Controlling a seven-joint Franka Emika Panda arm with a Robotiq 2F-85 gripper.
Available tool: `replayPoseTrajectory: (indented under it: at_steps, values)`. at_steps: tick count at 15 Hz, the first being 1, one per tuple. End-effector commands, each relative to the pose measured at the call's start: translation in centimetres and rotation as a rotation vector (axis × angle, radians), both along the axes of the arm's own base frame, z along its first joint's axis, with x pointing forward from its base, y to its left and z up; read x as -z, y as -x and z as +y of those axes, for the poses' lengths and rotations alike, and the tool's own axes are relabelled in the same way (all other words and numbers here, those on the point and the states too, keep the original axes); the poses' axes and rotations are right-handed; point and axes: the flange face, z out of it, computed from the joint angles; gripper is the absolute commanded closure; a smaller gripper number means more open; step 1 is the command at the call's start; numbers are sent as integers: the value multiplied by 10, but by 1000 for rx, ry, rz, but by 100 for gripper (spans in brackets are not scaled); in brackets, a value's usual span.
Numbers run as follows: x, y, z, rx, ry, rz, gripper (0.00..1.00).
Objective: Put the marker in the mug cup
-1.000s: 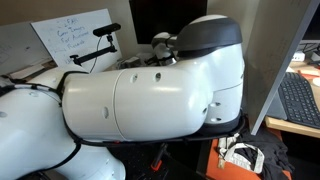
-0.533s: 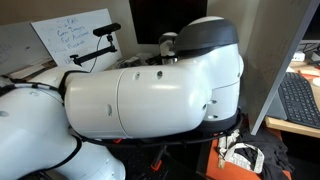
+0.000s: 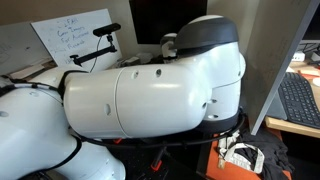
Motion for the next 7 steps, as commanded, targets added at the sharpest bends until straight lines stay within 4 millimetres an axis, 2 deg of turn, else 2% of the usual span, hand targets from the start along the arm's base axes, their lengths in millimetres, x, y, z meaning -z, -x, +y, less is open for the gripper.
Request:
replayPoseTrajectory:
  at_steps: [1,7]
  values:
    - [-11,-1,-3,17,-6,15,0]
    - [-44,8,5,121,141,192,0]
